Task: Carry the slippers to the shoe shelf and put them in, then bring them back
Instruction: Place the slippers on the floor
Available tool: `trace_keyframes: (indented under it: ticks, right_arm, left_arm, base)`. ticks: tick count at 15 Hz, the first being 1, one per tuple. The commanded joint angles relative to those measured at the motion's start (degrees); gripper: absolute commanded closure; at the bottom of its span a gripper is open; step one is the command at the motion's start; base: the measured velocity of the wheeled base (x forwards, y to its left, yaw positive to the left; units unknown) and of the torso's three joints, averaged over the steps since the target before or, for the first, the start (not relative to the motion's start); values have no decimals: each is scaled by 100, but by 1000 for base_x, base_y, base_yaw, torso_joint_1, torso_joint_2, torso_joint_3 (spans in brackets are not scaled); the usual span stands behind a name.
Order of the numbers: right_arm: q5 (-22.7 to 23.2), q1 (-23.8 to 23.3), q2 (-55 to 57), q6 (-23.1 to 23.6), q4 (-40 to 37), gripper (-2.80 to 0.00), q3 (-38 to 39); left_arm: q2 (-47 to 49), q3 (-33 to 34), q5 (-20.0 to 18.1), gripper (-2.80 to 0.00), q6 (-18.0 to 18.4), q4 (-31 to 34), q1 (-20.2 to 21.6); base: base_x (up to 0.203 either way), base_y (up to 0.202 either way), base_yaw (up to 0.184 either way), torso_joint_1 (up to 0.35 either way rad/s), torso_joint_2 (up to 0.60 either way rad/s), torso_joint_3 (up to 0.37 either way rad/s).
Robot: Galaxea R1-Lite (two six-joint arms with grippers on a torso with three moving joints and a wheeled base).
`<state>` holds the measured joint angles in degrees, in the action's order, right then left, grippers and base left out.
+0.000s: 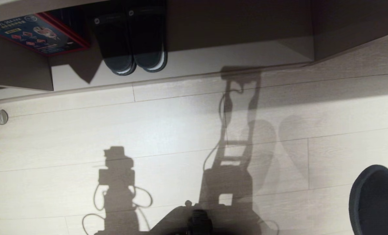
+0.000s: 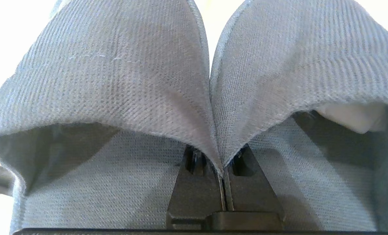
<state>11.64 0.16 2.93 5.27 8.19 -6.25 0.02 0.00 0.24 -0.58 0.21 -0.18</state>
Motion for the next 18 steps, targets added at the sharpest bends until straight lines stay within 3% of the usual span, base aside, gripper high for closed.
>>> trace_keyframes:
  ticks: [1, 6, 8, 12, 14, 18]
  right_arm:
    - [-20, -6, -309, -7, 19, 0, 347]
    - [-955, -16, -311, 130, -359, 0, 625]
    - [-1021, -16, -311, 153, -865, 0, 624]
    - [-1061, -13, -311, 50, -871, 0, 625]
    - [-1076, -7, -311, -333, -854, 0, 625]
    - [-1085, -7, -311, -395, -846, 0, 625]
  left_arm:
    - [-2, 9, 2, 0, -4, -3, 1]
    - [-2, 9, 2, 0, 5, -3, 1]
    - [-2, 9, 2, 0, 5, -3, 1]
    - [-2, 9, 2, 0, -21, -3, 1]
    - [-2, 9, 2, 0, -21, -3, 1]
    - [-2, 9, 2, 0, -21, -3, 1]
  base:
    - [0, 0, 0, 0, 0, 0]
    - [0, 0, 0, 0, 0, 0]
    - [0, 0, 0, 0, 0, 0]
    - [0, 0, 0, 1, 1, 8]
    - [0, 0, 0, 0, 3, 105]
    - [0, 0, 0, 1, 3, 192]
